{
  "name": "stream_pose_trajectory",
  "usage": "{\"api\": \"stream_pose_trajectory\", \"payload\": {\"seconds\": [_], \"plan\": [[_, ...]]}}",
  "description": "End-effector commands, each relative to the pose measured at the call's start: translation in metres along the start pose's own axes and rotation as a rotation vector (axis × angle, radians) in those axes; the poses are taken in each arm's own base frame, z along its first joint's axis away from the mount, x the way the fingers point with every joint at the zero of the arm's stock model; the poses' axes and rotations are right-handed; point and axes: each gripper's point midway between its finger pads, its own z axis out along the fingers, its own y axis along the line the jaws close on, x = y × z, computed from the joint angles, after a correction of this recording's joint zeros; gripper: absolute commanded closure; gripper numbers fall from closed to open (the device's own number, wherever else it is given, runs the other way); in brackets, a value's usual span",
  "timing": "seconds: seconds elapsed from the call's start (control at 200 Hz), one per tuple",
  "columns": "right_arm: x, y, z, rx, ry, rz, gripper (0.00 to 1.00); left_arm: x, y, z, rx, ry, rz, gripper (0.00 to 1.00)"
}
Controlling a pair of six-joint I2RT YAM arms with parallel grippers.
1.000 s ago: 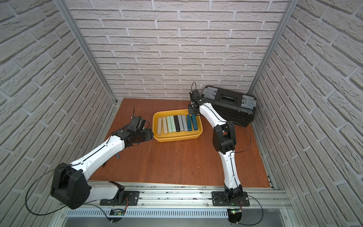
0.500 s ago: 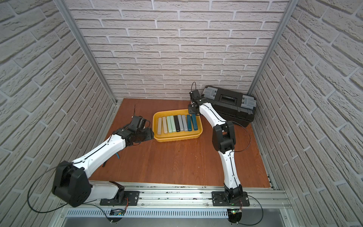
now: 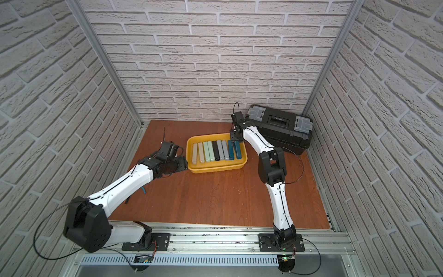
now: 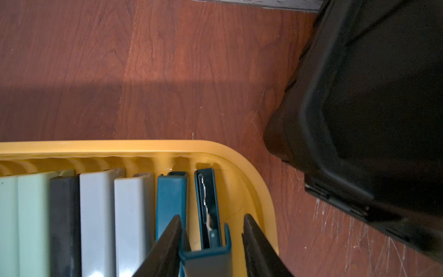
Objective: Put the pruning pliers into the storage box
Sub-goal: Adjust the pruning pliers in the storage box.
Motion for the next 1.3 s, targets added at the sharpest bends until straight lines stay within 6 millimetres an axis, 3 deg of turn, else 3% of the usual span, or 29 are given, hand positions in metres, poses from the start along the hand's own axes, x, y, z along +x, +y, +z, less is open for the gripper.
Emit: {"api": "stream_pose_trajectory", "payload": {"seconds": [0.0,0.395,0.62,0.97,1.295], "plan": [[-0.005,-0.002,0.003,-0.011,-0.021,0.005,0.59,0.0,0.002,-0.001,0.0,-0.009,-0.004,0.32],[-0.001,0.001,0.006,-0.028,-0.002,0.006,0.74,0.0,0.0,0.002,0.003,0.001,-0.003,0.31],[0.005,0.001,0.01,-0.025,0.016,0.005,0.78,0.0,-0.001,0.002,0.007,0.003,-0.005,0.32],[0.026,0.003,0.048,-0.014,0.077,-0.001,0.8,-0.002,-0.002,0.004,0.005,0.006,-0.001,0.32],[0.038,-0.002,0.072,0.036,0.115,-0.006,0.81,-0.002,-0.003,0.007,-0.001,0.015,0.001,0.32]]}}
